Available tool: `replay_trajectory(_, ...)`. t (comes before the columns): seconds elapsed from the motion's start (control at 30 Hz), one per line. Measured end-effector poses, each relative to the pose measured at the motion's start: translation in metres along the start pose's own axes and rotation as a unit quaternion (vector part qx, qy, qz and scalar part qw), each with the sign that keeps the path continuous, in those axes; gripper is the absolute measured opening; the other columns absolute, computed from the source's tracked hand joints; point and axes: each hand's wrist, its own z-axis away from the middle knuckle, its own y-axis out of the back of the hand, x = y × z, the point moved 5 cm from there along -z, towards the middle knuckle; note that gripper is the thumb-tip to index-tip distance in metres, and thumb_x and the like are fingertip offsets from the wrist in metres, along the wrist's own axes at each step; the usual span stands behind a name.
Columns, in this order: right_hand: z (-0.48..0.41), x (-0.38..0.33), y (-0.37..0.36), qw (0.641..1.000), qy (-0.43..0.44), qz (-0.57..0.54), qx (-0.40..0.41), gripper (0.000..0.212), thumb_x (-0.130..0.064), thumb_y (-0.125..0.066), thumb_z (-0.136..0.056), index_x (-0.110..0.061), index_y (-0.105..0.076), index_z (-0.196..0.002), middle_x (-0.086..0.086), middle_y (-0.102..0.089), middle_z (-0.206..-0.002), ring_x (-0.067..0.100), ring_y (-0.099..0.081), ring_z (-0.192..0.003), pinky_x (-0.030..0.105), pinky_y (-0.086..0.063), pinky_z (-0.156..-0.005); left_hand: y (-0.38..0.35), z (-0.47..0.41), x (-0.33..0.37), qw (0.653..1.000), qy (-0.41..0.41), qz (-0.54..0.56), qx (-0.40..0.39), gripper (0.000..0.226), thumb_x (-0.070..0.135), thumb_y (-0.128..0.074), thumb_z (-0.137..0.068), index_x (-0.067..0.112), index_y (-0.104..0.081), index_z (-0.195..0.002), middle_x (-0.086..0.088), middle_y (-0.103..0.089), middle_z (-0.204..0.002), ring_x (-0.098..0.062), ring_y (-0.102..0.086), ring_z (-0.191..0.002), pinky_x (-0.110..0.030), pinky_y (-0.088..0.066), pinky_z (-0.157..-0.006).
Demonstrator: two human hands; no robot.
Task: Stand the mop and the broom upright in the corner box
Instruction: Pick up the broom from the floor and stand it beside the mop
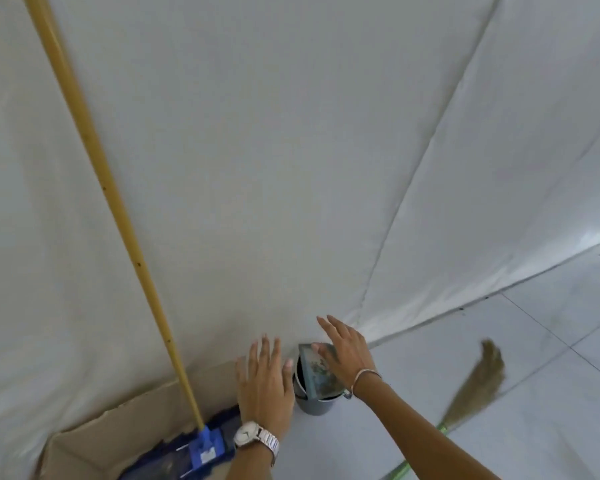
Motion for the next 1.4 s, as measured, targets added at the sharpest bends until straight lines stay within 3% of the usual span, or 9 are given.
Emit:
replay_trajectory(0.1,0.007,0.049,0.005,1.0,-0.012,0.015,-0.011,0.058,-0.051,-0.032,-0.09,-0.029,-0.019,-0.141,0.003,-0.024,-0.153,0.023,-0.025,-0.138,0.036,-0.02,-0.114,-0.032,0.012,0.026,1.0,0.0,-0.024,-0.005,0.068,0.043,-0.005,-0.094,0.013,-0.063,-0.112,-0.012,-0.066,-0.117,-0.03,-0.061,-0.108,-0.048,-0.027,-0.098)
replay_trajectory(0.23,0.003,0.13,0.011,0.996,0.027,0.078,-0.031,0.096,-0.073,0.011,-0.062,-0.028,-0.017,-0.142,0.004,-0.023,-0.153,0.023,-0.024,-0.139,0.036,-0.02,-0.114,-0.088,0.009,0.066,0.998,0.046,-0.037,-0.035,0.069,0.043,-0.004,-0.094,0.013,-0.064,-0.111,-0.011,-0.067,-0.116,-0.03,-0.062,-0.107,-0.051,-0.041,-0.096)
replay_trajectory(0.4,-0.02,0.249,0.001,0.99,0.053,0.09,-0.092,0.096,-0.072,0.014,-0.066,-0.026,-0.026,-0.14,0.005,-0.033,-0.15,0.024,-0.032,-0.136,0.039,-0.026,-0.112,-0.176,-0.003,0.121,0.99,0.121,-0.032,-0.063,0.072,0.045,-0.004,-0.094,0.01,-0.065,-0.11,-0.014,-0.067,-0.114,-0.033,-0.062,-0.106,-0.05,-0.027,-0.098)
replay_trajectory(0.67,-0.051,0.462,-0.041,0.97,0.035,0.127,-0.204,0.063,-0.055,-0.001,-0.089,-0.029,-0.051,-0.118,-0.005,-0.071,-0.108,0.014,-0.068,-0.093,0.032,-0.058,-0.074,-0.328,-0.024,0.212,0.966,0.252,-0.026,-0.049,0.086,0.058,0.008,-0.086,0.013,-0.054,-0.125,-0.011,-0.055,-0.132,-0.031,-0.048,-0.124,-0.055,-0.03,-0.103)
replay_trajectory(0.9,-0.059,0.602,-0.16,0.954,0.007,0.155,-0.258,0.123,-0.073,0.038,-0.045,-0.023,-0.018,-0.143,0.006,-0.033,-0.149,0.025,-0.034,-0.135,0.043,-0.029,-0.11,-0.513,-0.033,0.218,0.961,0.239,-0.008,-0.139,0.06,0.053,-0.008,-0.093,0.023,-0.043,-0.131,-0.01,-0.059,-0.128,-0.029,-0.054,-0.118,-0.042,-0.019,-0.11)
replay_trajectory(1.0,-0.064,0.649,-0.239,0.951,-0.009,0.145,-0.271,0.124,-0.076,0.036,-0.042,-0.025,-0.014,-0.143,0.003,-0.029,-0.151,0.022,-0.029,-0.137,0.038,-0.026,-0.111,-0.622,-0.027,0.176,0.944,0.268,-0.02,-0.191,0.068,0.058,-0.007,-0.089,0.02,-0.05,-0.127,-0.014,-0.058,-0.127,-0.033,-0.055,-0.116,-0.057,-0.035,-0.098)
replay_trajectory(1.17,-0.058,0.71,-0.395,0.924,0.026,0.144,-0.353,0.062,-0.055,-0.024,-0.09,-0.021,-0.021,-0.142,0.008,-0.031,-0.149,0.027,-0.032,-0.134,0.041,-0.026,-0.11,-0.762,-0.01,0.098,0.896,0.386,-0.057,-0.215,0.074,0.065,-0.003,-0.08,0.028,-0.007,-0.144,-0.011,-0.013,-0.155,-0.03,-0.012,-0.142,-0.053,-0.012,-0.112)
replay_trajectory(1.27,-0.044,0.742,-0.472,0.908,0.045,0.154,-0.386,0.054,-0.042,-0.036,-0.093,-0.021,-0.023,-0.141,0.009,-0.031,-0.149,0.029,-0.033,-0.133,0.044,-0.029,-0.109,-0.83,0.008,0.067,0.87,0.459,-0.002,-0.18,0.071,0.062,-0.019,-0.084,0.026,-0.01,-0.144,-0.014,-0.019,-0.153,-0.036,-0.02,-0.138,-0.055,-0.021,-0.109)
replay_trajectory(1.4,-0.021,0.775,-0.548,0.888,0.062,0.17,-0.422,0.052,-0.043,-0.036,-0.093,-0.021,-0.026,-0.139,0.009,-0.034,-0.147,0.03,-0.036,-0.13,0.043,-0.032,-0.106,-0.918,0.041,0.041,0.693,0.662,0.276,-0.067,0.075,0.057,-0.041,-0.085,0.02,-0.012,-0.144,-0.022,-0.024,-0.147,-0.045,-0.033,-0.128,-0.059,-0.035,-0.101)
